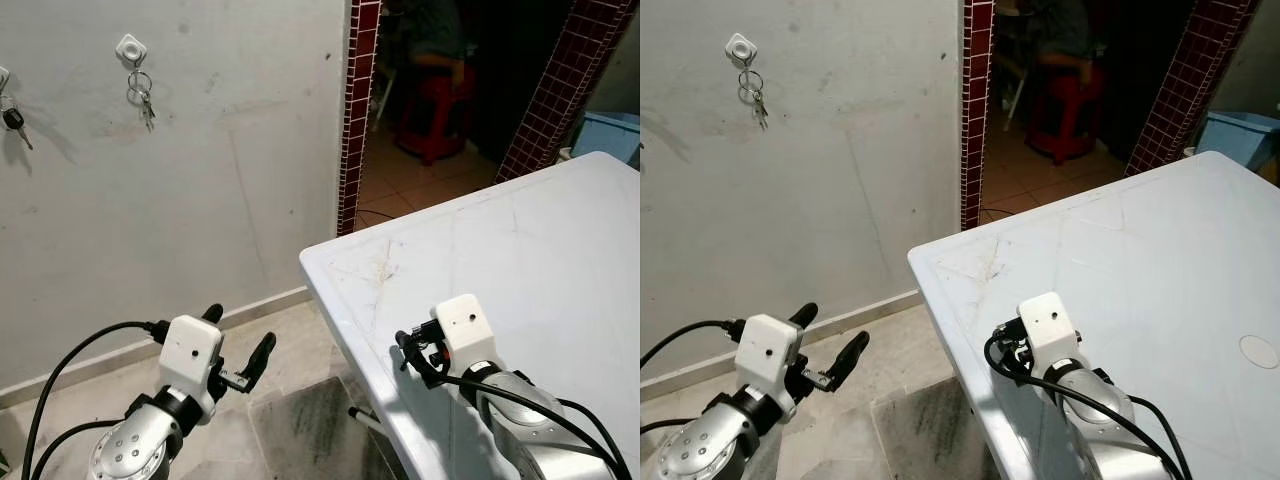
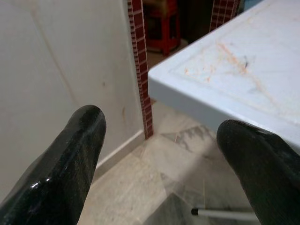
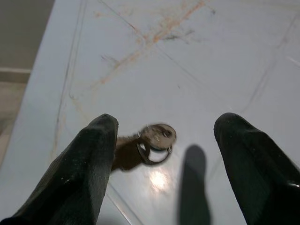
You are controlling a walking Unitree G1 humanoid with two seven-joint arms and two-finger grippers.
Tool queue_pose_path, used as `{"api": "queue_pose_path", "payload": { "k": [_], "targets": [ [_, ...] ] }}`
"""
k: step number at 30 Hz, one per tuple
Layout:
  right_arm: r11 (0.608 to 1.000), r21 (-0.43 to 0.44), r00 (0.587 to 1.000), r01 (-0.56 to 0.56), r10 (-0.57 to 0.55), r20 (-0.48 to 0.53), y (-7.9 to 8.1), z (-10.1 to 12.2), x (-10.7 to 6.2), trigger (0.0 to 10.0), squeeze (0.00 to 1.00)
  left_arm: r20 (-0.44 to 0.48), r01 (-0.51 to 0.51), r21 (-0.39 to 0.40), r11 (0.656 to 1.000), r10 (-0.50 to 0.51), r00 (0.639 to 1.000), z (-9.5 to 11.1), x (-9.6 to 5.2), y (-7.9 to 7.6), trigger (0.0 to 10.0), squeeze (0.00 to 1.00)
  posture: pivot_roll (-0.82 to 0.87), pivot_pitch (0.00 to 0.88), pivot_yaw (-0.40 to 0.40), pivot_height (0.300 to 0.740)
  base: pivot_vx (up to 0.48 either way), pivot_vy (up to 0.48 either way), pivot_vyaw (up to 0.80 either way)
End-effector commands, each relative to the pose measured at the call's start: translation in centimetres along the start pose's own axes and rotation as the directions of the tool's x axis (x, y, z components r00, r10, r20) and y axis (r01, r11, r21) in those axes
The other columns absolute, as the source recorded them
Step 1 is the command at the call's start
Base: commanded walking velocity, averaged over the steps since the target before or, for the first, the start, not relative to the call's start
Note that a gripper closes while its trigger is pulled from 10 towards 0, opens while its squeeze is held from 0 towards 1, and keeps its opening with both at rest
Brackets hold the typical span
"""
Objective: Hang keys on a hook
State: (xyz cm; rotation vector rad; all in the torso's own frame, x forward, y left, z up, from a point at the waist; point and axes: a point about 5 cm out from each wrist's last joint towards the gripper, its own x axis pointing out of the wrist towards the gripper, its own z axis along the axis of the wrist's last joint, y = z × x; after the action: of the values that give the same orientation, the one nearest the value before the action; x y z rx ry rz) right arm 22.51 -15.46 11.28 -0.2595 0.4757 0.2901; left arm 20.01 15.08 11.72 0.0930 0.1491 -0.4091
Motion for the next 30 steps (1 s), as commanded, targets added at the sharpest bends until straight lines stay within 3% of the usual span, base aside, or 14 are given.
{"api": "queue_pose_path", "payload": {
  "k": [1,8,14,21,30],
  "targets": [
    [1.0,-0.005,1.0,-0.008,0.008,-0.005,0.1,0.2,-0.4,10.0,0.0,-0.004,-0.002,0.009,1.0,0.002,1.0,-0.1,0.1,0.0,10.0,0.0,0.06,0.008,0.009,0.74,0.0,0.0,0.0],
    [1.0,0.007,0.998,-0.011,0.012,-0.056,0.4,-0.8,-0.5,10.0,0.0,0.006,0.012,0.001,1.0,-0.012,1.0,0.1,0.6,-0.1,10.0,0.0,0.06,0.006,0.011,0.74,0.0,0.0,0.0],
    [0.998,0.055,0.998,-0.01,0.014,-0.059,1.2,-1.1,0.5,10.0,0.0,-0.008,0.117,-0.022,0.993,-0.117,0.993,0.0,0.8,-1.2,10.0,0.0,0.06,0.0,0.005,0.74,0.0,0.0,0.0],
    [0.998,0.067,0.998,0.015,-0.011,-0.064,1.2,-1.0,1.4,10.0,0.0,-0.111,0.244,-0.136,0.96,-0.259,0.96,-1.7,0.1,-2.6,10.0,0.0,0.07,0.0,-0.007,0.74,0.0,0.0,0.0],
    [0.997,0.064,0.997,0.037,-0.032,-0.07,1.0,-1.0,1.9,10.0,0.0,-0.152,0.341,-0.192,0.92,-0.371,0.916,-2.2,0.1,-3.1,10.0,0.0,0.06,0.0,-0.01,0.74,0.0,0.0,0.0]
  ]
}}
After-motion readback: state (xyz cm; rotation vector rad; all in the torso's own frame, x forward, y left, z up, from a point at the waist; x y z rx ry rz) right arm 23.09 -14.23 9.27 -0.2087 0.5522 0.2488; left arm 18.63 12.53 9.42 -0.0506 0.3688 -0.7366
